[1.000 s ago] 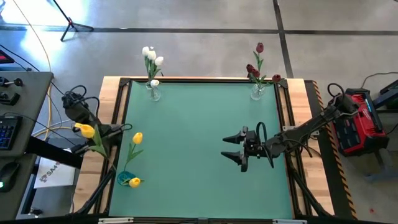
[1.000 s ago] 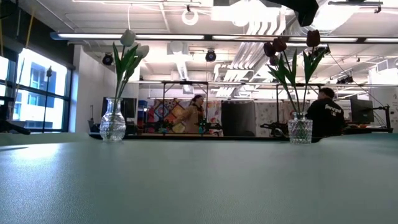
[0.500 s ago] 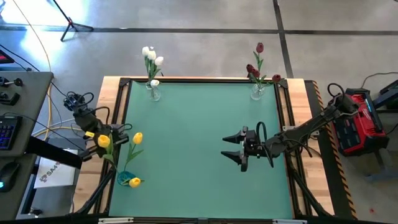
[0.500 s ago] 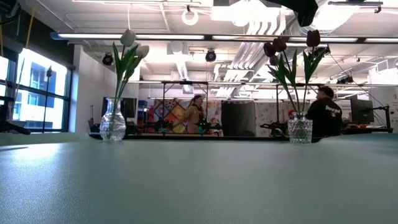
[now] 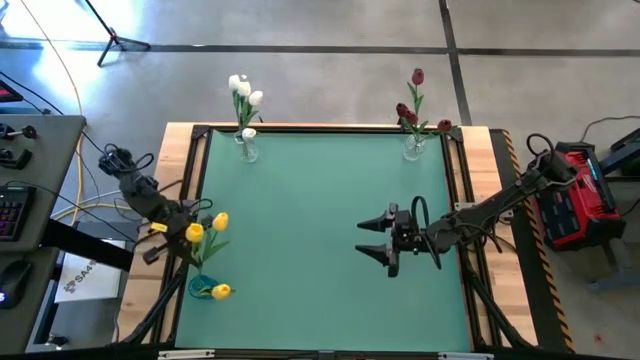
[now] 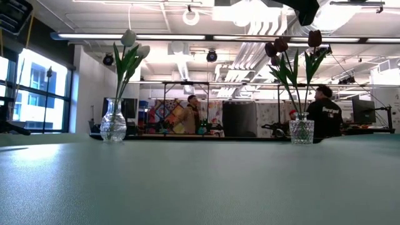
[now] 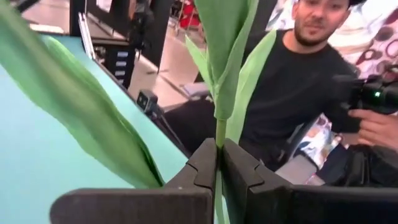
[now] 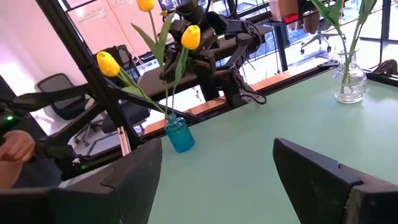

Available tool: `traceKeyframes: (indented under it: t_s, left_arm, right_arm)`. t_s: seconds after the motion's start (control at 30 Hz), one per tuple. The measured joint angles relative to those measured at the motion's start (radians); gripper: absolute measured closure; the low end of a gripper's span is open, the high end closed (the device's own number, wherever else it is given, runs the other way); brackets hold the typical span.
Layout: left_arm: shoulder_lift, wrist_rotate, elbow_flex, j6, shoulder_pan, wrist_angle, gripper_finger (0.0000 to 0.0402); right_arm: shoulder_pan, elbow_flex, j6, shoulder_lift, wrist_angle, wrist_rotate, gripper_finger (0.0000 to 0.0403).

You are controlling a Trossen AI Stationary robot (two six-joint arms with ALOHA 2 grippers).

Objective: Sort flowers into vase by color
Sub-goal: Put the yellow flower into the blue vase

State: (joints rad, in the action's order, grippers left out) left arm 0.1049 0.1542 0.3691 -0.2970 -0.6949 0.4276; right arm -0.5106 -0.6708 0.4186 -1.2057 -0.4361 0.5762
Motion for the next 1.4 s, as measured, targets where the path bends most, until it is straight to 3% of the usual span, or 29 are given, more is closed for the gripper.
traceKeyframes:
  t_s: [0.2,0.57,1.17,1.4]
  left_arm:
    - [0.054,0.001,0.003,0.004,0.0,-0.001,0.0402]
    - [0.06,-0.003,0.148,0.085,0.0,0.129,0.0402]
    - [0.061,0.045,0.082,-0.068,0.0,0.151,0.0401]
    - [0.06,0.053,0.059,-0.123,0.0,0.149,0.036]
  right_arm:
    - [0.0,0.0,-0.007,0.0,0.002,-0.02,0.0107]
    - [0.0,0.0,-0.016,0.0,0.003,-0.02,0.0107]
    - [0.0,0.001,-0.015,0.0,0.002,-0.027,0.0107]
    - [0.0,0.001,-0.015,0.0,0.001,-0.027,0.0107]
